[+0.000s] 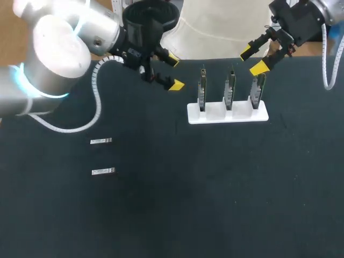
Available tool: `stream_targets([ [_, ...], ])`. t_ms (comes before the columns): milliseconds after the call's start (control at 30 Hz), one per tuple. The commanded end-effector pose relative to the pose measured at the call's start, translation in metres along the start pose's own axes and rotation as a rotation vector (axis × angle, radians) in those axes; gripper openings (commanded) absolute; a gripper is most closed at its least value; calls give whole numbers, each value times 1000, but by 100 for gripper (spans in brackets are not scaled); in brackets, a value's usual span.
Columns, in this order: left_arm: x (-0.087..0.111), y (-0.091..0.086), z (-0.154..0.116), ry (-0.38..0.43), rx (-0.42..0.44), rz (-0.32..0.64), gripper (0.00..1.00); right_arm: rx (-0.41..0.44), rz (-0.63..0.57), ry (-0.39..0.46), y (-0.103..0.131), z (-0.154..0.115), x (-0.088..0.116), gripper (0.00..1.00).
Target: Pick up the optical module with the left hand, and insert it into the network port with the right hand.
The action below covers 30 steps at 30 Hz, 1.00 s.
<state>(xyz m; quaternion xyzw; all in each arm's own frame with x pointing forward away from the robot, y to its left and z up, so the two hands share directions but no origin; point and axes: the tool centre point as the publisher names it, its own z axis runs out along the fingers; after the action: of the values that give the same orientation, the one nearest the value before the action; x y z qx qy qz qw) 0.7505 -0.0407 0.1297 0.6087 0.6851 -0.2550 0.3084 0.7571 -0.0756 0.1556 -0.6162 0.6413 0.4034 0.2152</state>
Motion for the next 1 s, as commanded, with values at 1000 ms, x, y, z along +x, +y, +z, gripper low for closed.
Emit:
stream_targets([
  [1000,208,-89,-85,779,-69,-247,100,8,-1,0,3,1,0,100],
])
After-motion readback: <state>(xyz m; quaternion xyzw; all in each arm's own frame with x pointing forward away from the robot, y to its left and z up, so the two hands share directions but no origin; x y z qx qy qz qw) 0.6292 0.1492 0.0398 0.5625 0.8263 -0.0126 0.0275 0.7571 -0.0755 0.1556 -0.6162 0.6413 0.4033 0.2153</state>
